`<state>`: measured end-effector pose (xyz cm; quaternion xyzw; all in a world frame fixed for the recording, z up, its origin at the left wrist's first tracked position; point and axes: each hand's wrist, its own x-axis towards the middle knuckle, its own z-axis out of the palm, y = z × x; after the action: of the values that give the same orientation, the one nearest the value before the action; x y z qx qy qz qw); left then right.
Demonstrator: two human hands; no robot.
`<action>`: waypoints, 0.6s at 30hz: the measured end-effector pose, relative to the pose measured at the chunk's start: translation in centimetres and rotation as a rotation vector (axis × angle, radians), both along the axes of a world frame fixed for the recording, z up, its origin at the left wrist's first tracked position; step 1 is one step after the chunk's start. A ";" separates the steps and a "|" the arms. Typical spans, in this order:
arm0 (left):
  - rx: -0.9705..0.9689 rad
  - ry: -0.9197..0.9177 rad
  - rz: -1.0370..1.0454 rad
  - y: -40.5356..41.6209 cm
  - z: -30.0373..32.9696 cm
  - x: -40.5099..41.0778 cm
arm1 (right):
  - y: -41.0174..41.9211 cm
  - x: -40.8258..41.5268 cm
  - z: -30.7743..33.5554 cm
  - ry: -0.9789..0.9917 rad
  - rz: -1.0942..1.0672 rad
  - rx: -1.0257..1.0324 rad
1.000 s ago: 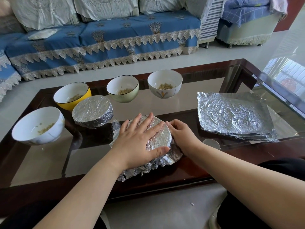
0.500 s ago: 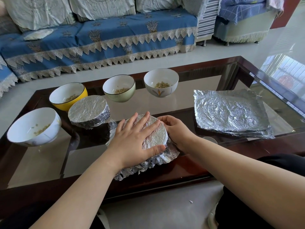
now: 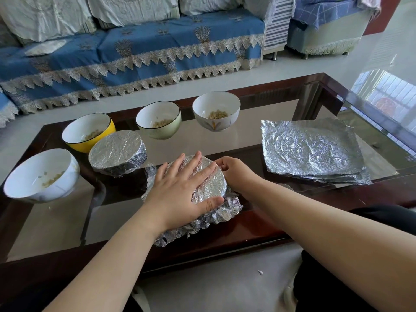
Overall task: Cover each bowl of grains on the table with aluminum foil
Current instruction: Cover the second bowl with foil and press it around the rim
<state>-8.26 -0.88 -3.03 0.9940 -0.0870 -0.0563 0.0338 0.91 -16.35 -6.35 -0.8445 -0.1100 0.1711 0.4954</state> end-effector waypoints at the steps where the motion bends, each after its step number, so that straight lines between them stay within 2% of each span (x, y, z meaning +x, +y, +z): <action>1: -0.001 0.001 0.000 0.0 0.0 0.0 | -0.1 0.0 0.3 -0.016 0.021 -0.025; 6: 0.003 0.003 0.018 -0.1 0.0 -0.1 | -0.5 0.3 0.8 -0.202 0.083 -0.150; 10: -0.010 0.015 0.106 -0.8 0.0 -0.4 | -1.1 1.1 0.0 -0.212 -0.076 -0.118; 13: -0.028 0.003 0.206 -1.7 -0.2 -0.7 | -1.6 0.6 0.2 -0.214 -0.209 0.037; 18: -0.046 -0.027 0.301 -2.6 -0.2 -0.7 | -1.3 -3.7 -0.5 -0.219 -0.134 0.221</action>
<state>-8.98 -3.47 -3.21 0.9955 0.0615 -0.0354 0.0635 -2.80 -17.66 -6.86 -0.8040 -0.1251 0.0317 0.5805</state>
